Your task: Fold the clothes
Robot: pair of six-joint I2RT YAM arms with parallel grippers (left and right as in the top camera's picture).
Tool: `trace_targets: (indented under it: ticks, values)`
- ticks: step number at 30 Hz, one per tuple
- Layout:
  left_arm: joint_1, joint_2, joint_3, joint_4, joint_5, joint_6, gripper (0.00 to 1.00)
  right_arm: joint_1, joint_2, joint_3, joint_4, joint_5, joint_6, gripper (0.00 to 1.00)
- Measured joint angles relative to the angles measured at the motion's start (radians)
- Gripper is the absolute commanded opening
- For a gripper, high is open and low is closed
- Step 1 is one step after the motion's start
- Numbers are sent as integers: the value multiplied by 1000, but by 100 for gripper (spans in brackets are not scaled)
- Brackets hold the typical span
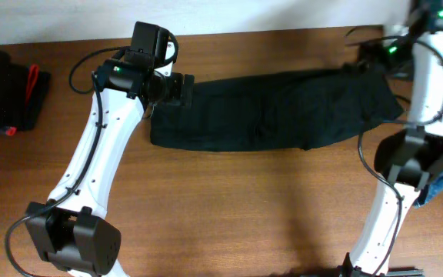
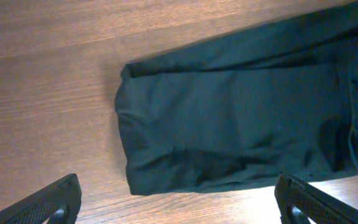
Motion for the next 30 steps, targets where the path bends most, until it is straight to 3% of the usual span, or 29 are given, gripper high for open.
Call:
trace_targets:
  ticks: [6,13,17,21,25,30]
  values:
    - [0,8,-31,4,-10,0,99,-147,-35,88,-68,13,86,99]
    - [0,71,-74,3,-11,0,99,-305,-35,-84,-32,-80,132,93]
    - [0,93,-77,10,-11,0,99,-305,-35,-227,55,-158,141,91]
    - [0,101,-77,11,-11,0,99,-271,-35,-395,209,-203,148,79]
    - [0,102,-77,11,-11,0,99,-229,-32,-536,367,-203,176,81]
    - [0,102,-77,11,-11,0,99,-189,-29,-610,417,-113,262,87]
